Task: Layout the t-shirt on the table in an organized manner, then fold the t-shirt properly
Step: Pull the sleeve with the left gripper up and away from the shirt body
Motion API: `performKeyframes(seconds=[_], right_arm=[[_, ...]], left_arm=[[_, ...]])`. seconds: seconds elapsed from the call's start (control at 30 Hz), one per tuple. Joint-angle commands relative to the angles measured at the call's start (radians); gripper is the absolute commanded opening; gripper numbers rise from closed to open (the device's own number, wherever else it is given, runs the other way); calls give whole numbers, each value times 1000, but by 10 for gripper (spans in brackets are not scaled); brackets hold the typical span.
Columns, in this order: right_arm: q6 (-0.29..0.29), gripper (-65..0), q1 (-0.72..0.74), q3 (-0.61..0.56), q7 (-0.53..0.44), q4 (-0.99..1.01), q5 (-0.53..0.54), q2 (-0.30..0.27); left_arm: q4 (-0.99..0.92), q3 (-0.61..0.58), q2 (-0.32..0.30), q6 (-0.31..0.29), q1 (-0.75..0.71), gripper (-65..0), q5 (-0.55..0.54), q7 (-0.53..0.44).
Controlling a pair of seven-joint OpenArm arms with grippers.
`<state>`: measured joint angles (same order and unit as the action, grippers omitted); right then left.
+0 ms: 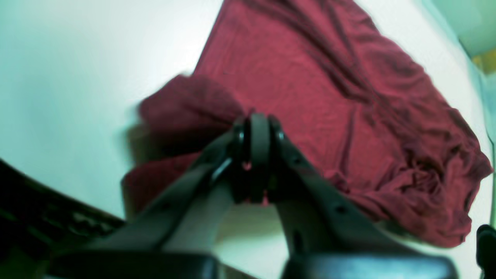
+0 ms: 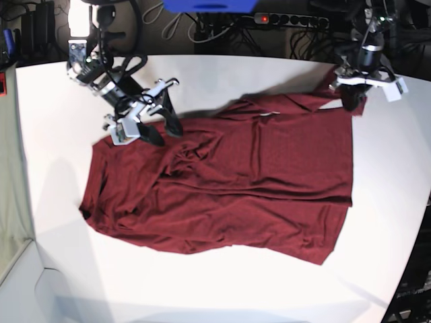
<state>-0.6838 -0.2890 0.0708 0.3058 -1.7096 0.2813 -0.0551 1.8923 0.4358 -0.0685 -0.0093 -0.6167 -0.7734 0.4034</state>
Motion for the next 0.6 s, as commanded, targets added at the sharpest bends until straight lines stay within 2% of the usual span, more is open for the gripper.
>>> performKeyframes(seconds=[0.0,0.17,0.33,0.4,0.47,0.57], right_arm=[[-14,-361,6,-2,-27,-17,20,-2],[-14,-361,14,-4,-27,23,19,-2],[-14,-361,92,1,-27,176,17,-5],[-14,-361,119,2,-27,230,17,-32],[-14,-361,150,2,-27,274,17,-42],[-14,-361,181,2,-30,326,17,-65]], left_arm=[[-6,2,-4,-11,-9,-649,-21,-21],[-101,-2,5,-13,-13,-649,-56,-21],[-104,-4,5,-13,-15,-649,-59,-21],[-104,-4,5,-18,-15,-649,-59,-21],[-104,-4,5,-67,-16,-649,-59,-19],[-106,-4,6,-191,-42,-646,-59,-19]])
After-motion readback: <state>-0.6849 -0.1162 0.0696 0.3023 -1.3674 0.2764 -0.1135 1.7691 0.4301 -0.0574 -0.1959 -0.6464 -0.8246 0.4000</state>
